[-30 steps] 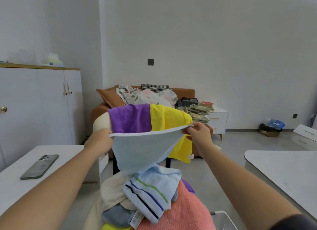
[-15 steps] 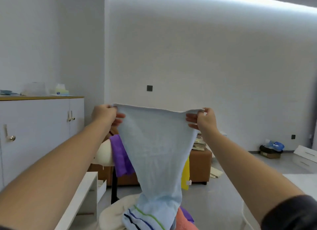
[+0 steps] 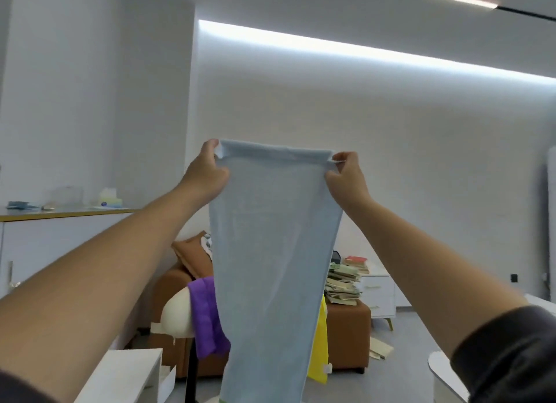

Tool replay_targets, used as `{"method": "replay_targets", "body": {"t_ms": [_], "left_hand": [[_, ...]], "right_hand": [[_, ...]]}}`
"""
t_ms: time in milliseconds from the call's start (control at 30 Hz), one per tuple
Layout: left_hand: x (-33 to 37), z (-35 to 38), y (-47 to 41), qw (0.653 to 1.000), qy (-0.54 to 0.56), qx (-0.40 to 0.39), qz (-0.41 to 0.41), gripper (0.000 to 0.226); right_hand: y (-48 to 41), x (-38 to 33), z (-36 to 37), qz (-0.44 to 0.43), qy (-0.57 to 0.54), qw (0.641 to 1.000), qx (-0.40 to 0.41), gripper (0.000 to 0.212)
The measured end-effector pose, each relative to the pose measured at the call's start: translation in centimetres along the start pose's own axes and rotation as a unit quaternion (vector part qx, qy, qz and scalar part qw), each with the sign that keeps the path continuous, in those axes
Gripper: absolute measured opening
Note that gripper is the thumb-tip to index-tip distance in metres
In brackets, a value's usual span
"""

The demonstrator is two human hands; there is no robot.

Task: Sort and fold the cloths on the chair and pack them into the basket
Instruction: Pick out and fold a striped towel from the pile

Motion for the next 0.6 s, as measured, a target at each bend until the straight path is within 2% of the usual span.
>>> {"method": "replay_targets", "body": {"t_ms": [67, 167, 267, 367, 600], "left_hand": [[1.9, 0.6, -0.3, 0.995, -0.091, -0.028, 0.024, 0.072], [4.3, -0.6, -1.1, 0.982, -0.183, 0.029, 0.037, 0.085], [6.9, -2.1, -1.9, 0.967, -0.23, 0.09, 0.059, 0.088], [8.6, -3.0, -2.6, 0.955, -0.263, 0.117, 0.074, 0.089], [7.2, -1.3, -4.3, 0.943, -0.303, 0.116, 0.08, 0.094]], "right_hand": [[-0.3, -2.3, 0.0, -0.038, 0.039, 0.998, -0.005, 0.032], [-1.0, -5.7, -0.3, -0.091, 0.087, 0.992, 0.009, 0.038], [-2.1, -8.2, -1.0, -0.129, 0.119, 0.984, 0.03, 0.039], [-3.4, -9.4, -1.3, -0.158, 0.148, 0.976, 0.034, 0.04], [-5.9, -7.1, 0.3, -0.16, 0.199, 0.967, 0.022, 0.044]]}}
Point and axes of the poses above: each hand's wrist, its own y-axis away from the middle knuckle, its own z-axis out of the palm, x = y × z, the point moved 9 cm from there along -y, towards the middle knuckle
